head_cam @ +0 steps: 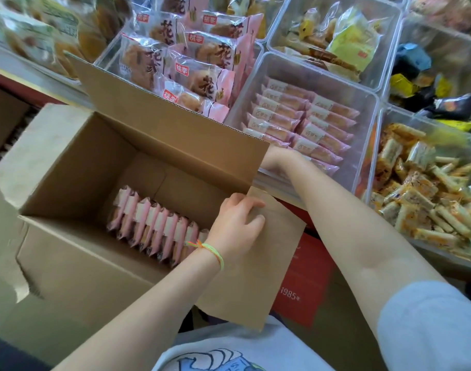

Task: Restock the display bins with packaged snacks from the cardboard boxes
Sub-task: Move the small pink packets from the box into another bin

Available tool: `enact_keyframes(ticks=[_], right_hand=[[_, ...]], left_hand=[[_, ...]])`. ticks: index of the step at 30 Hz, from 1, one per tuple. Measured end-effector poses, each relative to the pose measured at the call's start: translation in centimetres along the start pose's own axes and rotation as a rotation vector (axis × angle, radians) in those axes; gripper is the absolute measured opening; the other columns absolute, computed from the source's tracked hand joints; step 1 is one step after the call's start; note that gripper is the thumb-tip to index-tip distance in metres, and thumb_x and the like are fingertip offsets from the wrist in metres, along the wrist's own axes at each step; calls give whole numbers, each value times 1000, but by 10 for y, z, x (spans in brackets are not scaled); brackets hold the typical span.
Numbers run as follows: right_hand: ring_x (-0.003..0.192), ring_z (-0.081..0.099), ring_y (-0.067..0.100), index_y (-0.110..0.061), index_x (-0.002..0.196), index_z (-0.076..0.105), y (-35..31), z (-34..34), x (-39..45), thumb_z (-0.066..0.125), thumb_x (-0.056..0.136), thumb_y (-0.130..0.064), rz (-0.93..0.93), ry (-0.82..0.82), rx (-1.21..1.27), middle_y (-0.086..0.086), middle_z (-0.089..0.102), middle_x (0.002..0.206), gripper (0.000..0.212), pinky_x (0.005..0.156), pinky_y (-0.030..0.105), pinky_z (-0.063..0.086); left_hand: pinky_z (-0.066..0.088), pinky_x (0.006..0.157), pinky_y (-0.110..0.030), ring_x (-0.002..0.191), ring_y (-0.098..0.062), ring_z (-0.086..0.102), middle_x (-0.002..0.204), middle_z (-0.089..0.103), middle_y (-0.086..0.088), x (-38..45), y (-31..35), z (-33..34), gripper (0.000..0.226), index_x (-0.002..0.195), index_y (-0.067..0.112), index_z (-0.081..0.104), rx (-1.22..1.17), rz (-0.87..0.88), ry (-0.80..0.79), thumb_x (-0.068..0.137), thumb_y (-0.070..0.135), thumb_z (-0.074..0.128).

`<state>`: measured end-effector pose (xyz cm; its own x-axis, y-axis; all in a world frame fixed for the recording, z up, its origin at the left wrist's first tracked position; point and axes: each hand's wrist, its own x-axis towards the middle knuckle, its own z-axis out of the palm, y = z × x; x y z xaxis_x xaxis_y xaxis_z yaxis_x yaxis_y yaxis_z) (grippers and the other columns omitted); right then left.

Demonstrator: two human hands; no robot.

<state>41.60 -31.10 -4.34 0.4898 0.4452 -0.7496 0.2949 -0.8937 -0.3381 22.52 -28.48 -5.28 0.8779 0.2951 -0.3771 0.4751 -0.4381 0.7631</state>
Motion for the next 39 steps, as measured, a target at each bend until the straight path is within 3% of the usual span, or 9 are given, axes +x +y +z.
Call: enact_keyframes(ticks=[4, 9, 11, 16, 20, 23, 31, 36, 39], right_hand=[[83, 64, 21, -14, 101, 65, 28, -9, 0, 49, 98, -31, 9, -46, 151, 2, 65, 89, 23, 73, 33, 54], [133, 48, 26, -25, 144, 49, 75, -3, -8, 37, 100, -30, 131, -91, -137, 2, 46, 151, 46, 109, 42, 39], [136, 42, 24, -26, 144, 49, 77, -2, -17, 40, 101, -29, 101, -13, -51, 0, 43, 152, 44, 108, 36, 34], [87, 57, 26, -9, 88, 62, 66, 13, -64, 42, 97, -21, 18, 510, 184, 6, 64, 92, 25, 69, 36, 44], [67, 55, 11, -11, 80, 61, 29, 53, -122, 47, 99, -19, -117, 890, 399, 0, 60, 72, 24, 60, 21, 43], [64, 58, 12, -19, 73, 60, -9, 92, -129, 52, 96, -24, -182, 729, 494, -2, 60, 64, 25, 62, 28, 47], [70, 55, 19, -16, 82, 63, -136, 188, -59, 52, 95, -25, -216, 248, 355, 2, 64, 76, 20, 67, 35, 47], [92, 67, 28, -14, 104, 68, -208, 237, 8, 55, 93, -24, -71, 62, 404, 6, 70, 99, 19, 88, 40, 55], [128, 50, 37, -10, 138, 49, -241, 255, 32, 47, 99, -35, 105, 51, 283, 16, 56, 135, 46, 114, 45, 33]], left_hand=[[36, 103, -28, 122, -14, 39, 124, 50, 2, 0, -2, -2, 29, 123, 23, 61, 6, 14, 12, 95, 21, 56], [33, 105, -29, 122, -17, 39, 123, 51, 2, 1, -5, 1, 28, 122, 22, 62, 14, 49, 18, 94, 20, 56], [34, 108, -35, 123, -17, 39, 126, 51, 1, 1, -7, 3, 29, 123, 22, 62, 35, 70, 24, 94, 20, 56], [33, 105, -26, 122, -16, 42, 128, 56, 0, -2, -20, 4, 27, 118, 15, 66, 141, 246, 51, 92, 15, 58], [42, 104, -33, 123, -17, 46, 136, 54, -2, -13, -38, -3, 37, 124, 13, 61, 171, 425, 6, 87, 10, 59], [45, 97, -31, 120, -19, 49, 138, 50, -5, -29, -66, -21, 41, 127, 15, 58, 145, 394, 39, 86, 11, 59], [50, 59, -41, 68, -37, 65, 73, 68, -10, -56, -202, -156, 33, 79, 10, 72, 470, 114, 454, 86, 28, 45], [32, 109, -50, 126, -38, 49, 130, 58, -17, -57, -259, -217, 34, 109, 11, 68, 640, 4, 611, 78, 21, 57], [16, 119, -52, 147, -34, 24, 158, 31, -14, -57, -280, -221, 53, 130, 13, 60, 624, -48, 521, 79, 26, 49]])
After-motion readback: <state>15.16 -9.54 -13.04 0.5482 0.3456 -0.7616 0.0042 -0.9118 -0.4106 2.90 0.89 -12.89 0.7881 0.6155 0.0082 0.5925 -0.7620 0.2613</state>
